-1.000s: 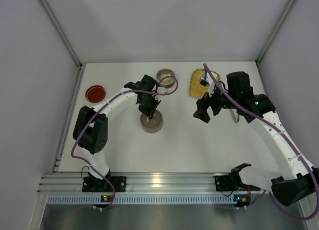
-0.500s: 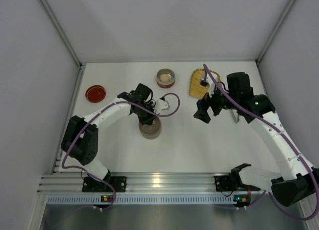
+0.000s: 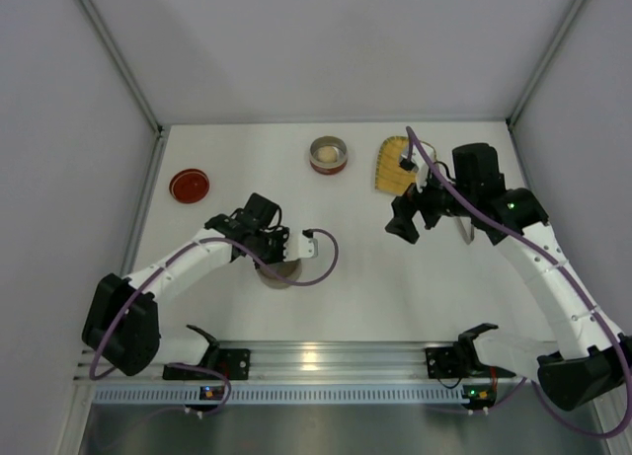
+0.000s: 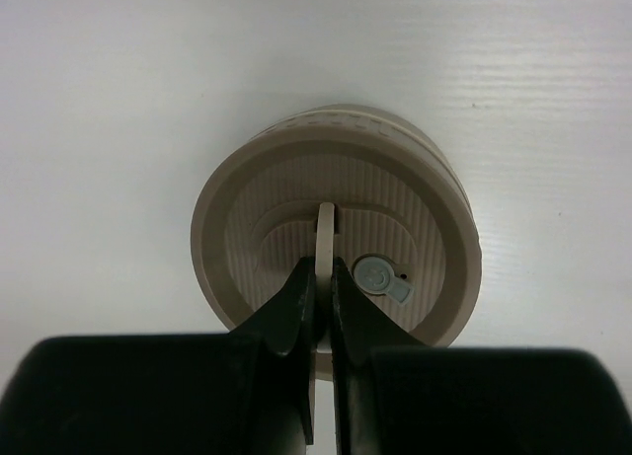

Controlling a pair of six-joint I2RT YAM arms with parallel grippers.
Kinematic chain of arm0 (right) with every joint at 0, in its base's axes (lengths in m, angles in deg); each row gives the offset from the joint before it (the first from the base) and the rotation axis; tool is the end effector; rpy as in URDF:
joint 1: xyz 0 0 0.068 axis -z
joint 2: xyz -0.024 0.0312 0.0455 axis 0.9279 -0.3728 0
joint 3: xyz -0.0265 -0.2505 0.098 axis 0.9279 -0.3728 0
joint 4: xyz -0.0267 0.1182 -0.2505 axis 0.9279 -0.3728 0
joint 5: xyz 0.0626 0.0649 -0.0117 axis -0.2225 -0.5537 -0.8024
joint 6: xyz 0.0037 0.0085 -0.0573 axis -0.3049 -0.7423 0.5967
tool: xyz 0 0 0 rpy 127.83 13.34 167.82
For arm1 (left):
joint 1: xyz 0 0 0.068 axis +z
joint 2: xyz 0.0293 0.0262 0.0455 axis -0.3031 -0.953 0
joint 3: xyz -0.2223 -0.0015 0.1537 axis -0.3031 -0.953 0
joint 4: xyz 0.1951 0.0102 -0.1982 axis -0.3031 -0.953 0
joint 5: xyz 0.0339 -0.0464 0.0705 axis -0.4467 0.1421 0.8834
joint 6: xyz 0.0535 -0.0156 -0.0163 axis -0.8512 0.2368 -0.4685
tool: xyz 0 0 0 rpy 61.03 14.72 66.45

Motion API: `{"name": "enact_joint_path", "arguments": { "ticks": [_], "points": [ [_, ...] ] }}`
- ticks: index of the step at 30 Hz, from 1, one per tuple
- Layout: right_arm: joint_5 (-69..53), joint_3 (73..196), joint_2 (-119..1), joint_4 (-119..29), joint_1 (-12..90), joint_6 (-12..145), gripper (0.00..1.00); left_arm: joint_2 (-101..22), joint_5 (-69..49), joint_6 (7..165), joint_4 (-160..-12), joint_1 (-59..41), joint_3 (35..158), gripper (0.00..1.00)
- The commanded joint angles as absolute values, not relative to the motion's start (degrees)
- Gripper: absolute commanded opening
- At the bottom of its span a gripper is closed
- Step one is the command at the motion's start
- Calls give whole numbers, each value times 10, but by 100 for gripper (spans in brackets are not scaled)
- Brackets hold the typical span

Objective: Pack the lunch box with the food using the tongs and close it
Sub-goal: Move the packing box to the center of the board.

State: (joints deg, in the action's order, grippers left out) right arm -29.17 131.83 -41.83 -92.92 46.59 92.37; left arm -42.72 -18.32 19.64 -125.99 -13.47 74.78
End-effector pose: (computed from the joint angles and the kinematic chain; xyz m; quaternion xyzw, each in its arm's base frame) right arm 0.2164 0.1069 0.3775 -0.4016 0.7859 0.2348 0.4074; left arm 0.2298 -0.1525 0.1949 0.6804 0.6892 -0.0951 0.2302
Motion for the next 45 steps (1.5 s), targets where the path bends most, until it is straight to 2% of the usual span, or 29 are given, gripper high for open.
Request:
{"name": "enact_joint_path", "arguments": {
  "ticks": [1,15,20,26,29,30,34,37,45],
  "points": [
    [-308,1339,-409,-916,475,921,99,-465,-143,128,-1502,-130,655,0],
    [-316,1336,-413,-913,476,921,100,-495,-168,109,-1565,-131,702,1],
    [-322,1335,-415,-913,477,922,100,-523,-180,120,-1565,-131,727,14],
    [-326,1333,-414,-915,477,922,100,-543,-195,120,-1588,-131,798,21],
    [-326,1328,-411,-911,476,921,100,-549,-207,123,-1609,-130,838,29],
    [-326,1327,-410,-910,477,920,99,-550,-207,125,-1612,-131,847,36],
    [-328,1324,-408,-908,476,920,99,-553,-216,139,-1620,-131,887,50],
    [-330,1324,-408,-907,477,919,99,-553,-215,146,-1619,-131,913,53],
    [-332,1321,-405,-907,477,919,99,-544,-201,166,-1591,-129,953,53]
  ]
}}
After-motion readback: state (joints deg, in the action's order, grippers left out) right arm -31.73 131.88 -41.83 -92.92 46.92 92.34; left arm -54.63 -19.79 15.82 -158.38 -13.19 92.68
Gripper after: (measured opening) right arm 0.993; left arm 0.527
